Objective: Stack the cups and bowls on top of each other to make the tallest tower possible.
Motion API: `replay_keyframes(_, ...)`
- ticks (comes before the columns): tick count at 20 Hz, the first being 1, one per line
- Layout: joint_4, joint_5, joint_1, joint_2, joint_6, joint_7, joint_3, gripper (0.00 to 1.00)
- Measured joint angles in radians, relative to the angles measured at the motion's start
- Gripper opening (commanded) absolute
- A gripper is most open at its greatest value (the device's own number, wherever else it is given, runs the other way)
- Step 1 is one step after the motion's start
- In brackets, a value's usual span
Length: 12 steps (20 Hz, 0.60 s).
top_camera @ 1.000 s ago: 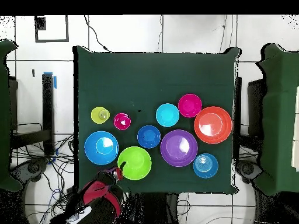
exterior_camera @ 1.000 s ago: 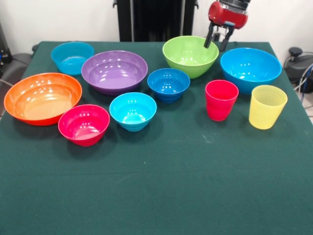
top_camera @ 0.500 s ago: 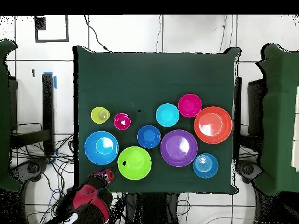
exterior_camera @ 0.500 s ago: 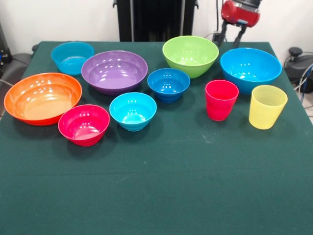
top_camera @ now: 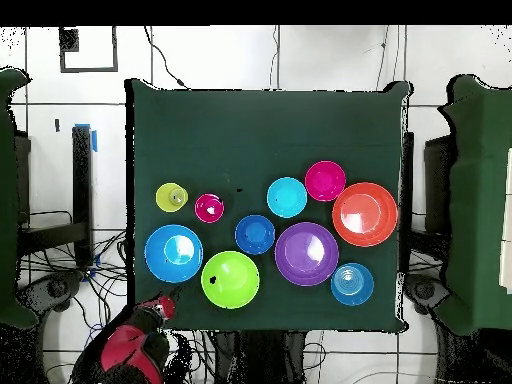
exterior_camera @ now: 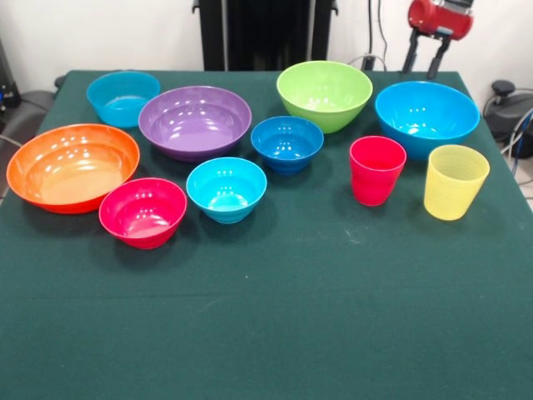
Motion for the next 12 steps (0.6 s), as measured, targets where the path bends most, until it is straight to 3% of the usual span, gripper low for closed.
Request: replay_keyframes(12,0.0,0.024,0.091,-0.106,0.103,0.0,-0.028,1.0)
